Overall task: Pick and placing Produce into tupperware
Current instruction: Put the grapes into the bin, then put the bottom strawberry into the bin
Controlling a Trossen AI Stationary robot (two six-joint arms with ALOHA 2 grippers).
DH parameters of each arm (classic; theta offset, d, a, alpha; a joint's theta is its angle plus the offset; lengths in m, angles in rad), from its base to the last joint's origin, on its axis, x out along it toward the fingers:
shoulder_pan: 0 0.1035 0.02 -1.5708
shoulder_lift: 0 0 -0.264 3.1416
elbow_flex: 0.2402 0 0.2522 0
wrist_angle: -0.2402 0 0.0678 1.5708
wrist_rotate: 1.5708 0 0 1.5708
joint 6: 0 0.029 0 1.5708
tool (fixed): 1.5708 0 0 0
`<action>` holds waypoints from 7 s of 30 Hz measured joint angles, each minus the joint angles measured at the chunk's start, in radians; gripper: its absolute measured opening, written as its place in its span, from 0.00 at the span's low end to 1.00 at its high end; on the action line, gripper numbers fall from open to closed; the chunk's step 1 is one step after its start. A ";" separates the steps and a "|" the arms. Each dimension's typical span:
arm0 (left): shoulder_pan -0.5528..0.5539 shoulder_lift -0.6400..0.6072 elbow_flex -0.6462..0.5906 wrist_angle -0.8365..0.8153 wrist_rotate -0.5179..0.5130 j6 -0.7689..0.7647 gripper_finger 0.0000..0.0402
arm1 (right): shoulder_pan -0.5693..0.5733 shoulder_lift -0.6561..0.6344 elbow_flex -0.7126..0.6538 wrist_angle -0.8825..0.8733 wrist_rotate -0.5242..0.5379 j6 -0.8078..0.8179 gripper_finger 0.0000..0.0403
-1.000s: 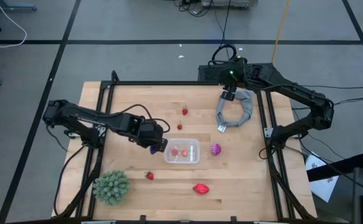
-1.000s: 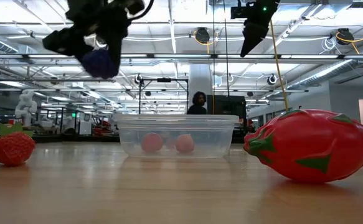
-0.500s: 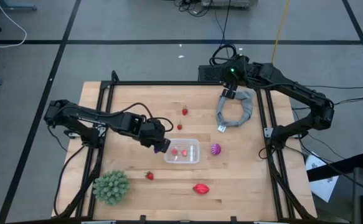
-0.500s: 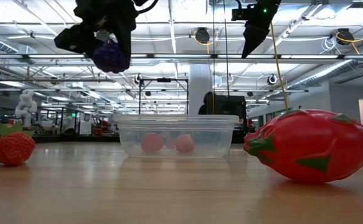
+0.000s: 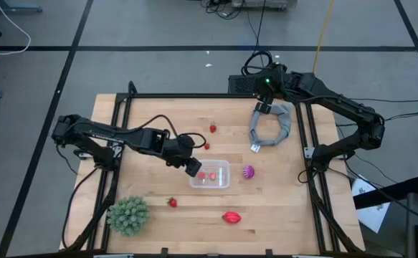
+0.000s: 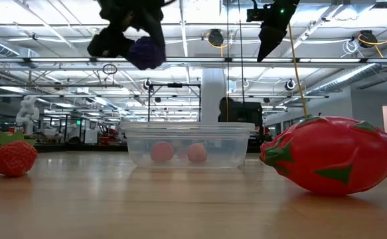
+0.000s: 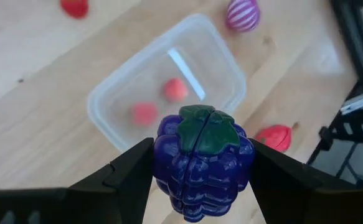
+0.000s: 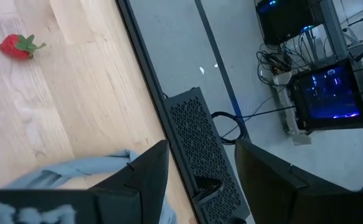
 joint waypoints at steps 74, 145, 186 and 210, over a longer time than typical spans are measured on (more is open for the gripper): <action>-0.089 0.623 0.608 -0.364 -0.109 0.654 0.59 | -0.043 0.000 0.000 0.012 0.003 0.008 0.44; -0.028 0.623 0.465 -0.248 0.006 0.597 0.81 | -0.043 0.000 0.000 -0.011 -0.001 0.027 0.44; -0.274 0.259 0.381 -0.561 -0.386 0.342 0.77 | -0.009 0.000 0.000 -0.005 -0.005 0.032 0.44; -0.410 0.260 0.293 -0.623 -0.119 -0.697 0.78 | 0.024 0.000 0.000 -0.002 -0.005 0.033 0.44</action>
